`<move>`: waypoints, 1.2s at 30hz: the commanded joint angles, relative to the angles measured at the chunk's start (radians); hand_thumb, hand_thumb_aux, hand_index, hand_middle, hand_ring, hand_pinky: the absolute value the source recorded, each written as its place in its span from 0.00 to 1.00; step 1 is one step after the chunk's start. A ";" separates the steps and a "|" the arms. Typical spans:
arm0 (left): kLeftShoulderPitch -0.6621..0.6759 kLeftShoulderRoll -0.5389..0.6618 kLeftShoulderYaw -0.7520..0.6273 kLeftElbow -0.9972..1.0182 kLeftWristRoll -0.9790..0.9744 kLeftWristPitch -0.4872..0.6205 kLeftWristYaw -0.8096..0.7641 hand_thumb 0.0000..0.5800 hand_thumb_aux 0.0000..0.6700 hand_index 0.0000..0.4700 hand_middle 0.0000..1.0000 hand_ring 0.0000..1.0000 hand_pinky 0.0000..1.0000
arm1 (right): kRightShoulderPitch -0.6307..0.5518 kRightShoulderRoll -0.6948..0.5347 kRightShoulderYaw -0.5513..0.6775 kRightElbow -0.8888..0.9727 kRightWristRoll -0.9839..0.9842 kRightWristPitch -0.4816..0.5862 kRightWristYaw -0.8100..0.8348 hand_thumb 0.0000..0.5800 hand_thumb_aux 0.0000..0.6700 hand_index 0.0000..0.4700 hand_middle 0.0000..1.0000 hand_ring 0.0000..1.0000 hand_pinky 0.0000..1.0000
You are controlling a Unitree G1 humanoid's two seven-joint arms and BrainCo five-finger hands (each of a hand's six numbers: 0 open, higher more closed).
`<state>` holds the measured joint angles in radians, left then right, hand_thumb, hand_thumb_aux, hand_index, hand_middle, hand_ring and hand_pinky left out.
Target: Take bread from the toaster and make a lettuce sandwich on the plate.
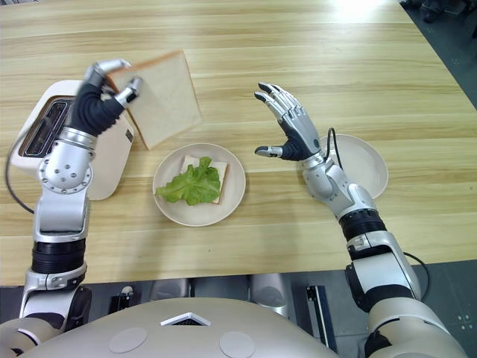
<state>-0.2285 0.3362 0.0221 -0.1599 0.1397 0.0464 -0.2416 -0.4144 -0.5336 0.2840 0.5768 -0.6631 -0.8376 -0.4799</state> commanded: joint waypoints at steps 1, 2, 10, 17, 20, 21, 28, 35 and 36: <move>-0.030 -0.014 -0.041 0.152 -0.089 0.029 -0.115 1.00 1.00 0.98 1.00 1.00 1.00 | 0.031 0.007 0.006 -0.048 0.009 -0.009 0.052 0.00 0.00 0.00 0.00 0.00 0.00; -0.038 -0.016 -0.053 0.197 -0.107 0.035 -0.151 1.00 1.00 0.98 1.00 1.00 1.00 | 0.038 0.011 0.015 -0.059 0.007 -0.017 0.068 0.00 0.00 0.00 0.00 0.00 0.00; -0.120 -0.029 -0.118 0.460 -0.119 0.020 -0.281 1.00 1.00 0.98 1.00 1.00 1.00 | 0.039 0.026 0.094 -0.061 -0.052 -0.060 0.149 0.00 0.00 0.00 0.00 0.00 0.00; -0.164 -0.025 -0.185 0.570 -0.097 0.033 -0.370 1.00 1.00 0.98 1.00 1.00 1.00 | 0.050 0.037 0.130 -0.066 -0.069 -0.081 0.190 0.00 0.00 0.00 0.00 0.00 0.00; -0.170 -0.006 -0.200 0.585 -0.089 0.043 -0.398 1.00 1.00 0.98 1.00 1.00 1.00 | 0.057 0.037 0.144 -0.073 -0.079 -0.087 0.210 0.00 0.00 0.00 0.00 0.00 0.00; -0.172 -0.002 -0.202 0.588 -0.088 0.045 -0.407 1.00 1.00 0.98 1.00 1.00 1.00 | 0.058 0.037 0.147 -0.076 -0.087 -0.087 0.212 0.00 0.00 0.00 0.00 0.00 0.00; -0.203 0.036 -0.239 0.622 -0.044 0.031 -0.443 1.00 1.00 0.98 1.00 1.00 1.00 | 0.073 0.051 0.170 -0.097 -0.094 -0.093 0.253 0.00 0.00 0.00 0.00 0.00 0.00; -0.232 0.050 -0.215 0.614 -0.059 0.029 -0.452 1.00 1.00 0.98 1.00 1.00 1.00 | 0.084 0.056 0.191 -0.109 -0.104 -0.090 0.300 0.00 0.00 0.00 0.00 0.00 0.00; -0.234 0.051 -0.212 0.614 -0.061 0.028 -0.450 1.00 1.00 0.98 1.00 1.00 1.00 | 0.085 0.057 0.191 -0.109 -0.104 -0.090 0.304 0.00 0.00 0.00 0.00 0.00 0.00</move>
<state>-0.4532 0.3776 -0.1974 0.4517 0.0784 0.0749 -0.6927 -0.3379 -0.4759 0.4592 0.4800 -0.7642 -0.9265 -0.1962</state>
